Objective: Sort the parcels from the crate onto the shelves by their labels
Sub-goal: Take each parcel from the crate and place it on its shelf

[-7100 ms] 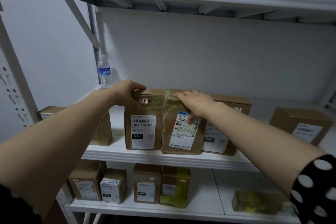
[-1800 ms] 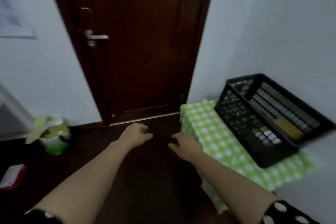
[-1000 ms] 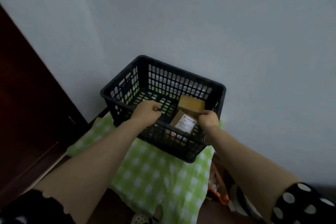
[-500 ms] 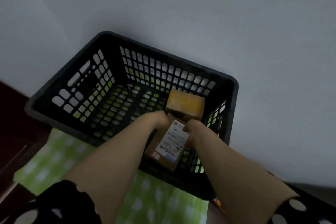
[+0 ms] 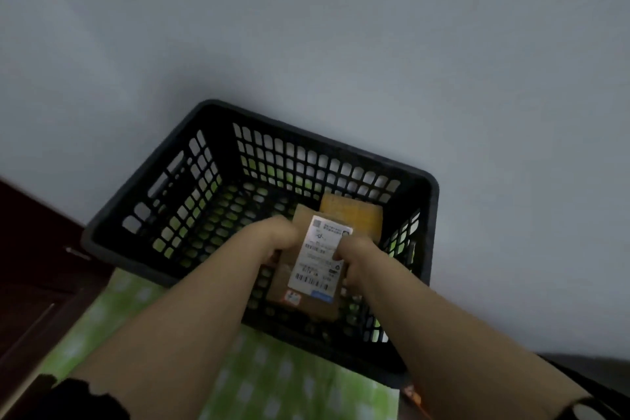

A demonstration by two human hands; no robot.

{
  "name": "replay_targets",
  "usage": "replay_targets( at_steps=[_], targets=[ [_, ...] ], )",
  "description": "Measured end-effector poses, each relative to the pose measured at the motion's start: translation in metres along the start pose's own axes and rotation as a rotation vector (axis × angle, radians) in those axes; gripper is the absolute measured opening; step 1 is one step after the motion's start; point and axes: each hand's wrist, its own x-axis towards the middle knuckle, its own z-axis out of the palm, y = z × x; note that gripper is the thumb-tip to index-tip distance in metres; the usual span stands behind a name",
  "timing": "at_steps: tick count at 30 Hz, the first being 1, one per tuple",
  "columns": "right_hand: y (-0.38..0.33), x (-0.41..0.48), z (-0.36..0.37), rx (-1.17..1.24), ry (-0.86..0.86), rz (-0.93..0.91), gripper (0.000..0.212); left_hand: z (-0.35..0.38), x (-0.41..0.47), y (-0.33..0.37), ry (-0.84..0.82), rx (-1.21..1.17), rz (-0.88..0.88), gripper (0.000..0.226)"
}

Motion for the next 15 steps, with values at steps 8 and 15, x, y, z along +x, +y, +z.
replay_targets(
  at_steps=[8, 15],
  targets=[
    [-0.022, -0.125, 0.021, 0.278, -0.043, -0.504, 0.054, -0.079, -0.113, 0.018, 0.229, -0.615, 0.523, 0.023],
    [-0.026, -0.209, 0.036, 0.27, -0.208, -0.732, 0.062, -0.127, -0.203, -0.004, 0.312, -0.605, 0.669, 0.04]
  ],
)
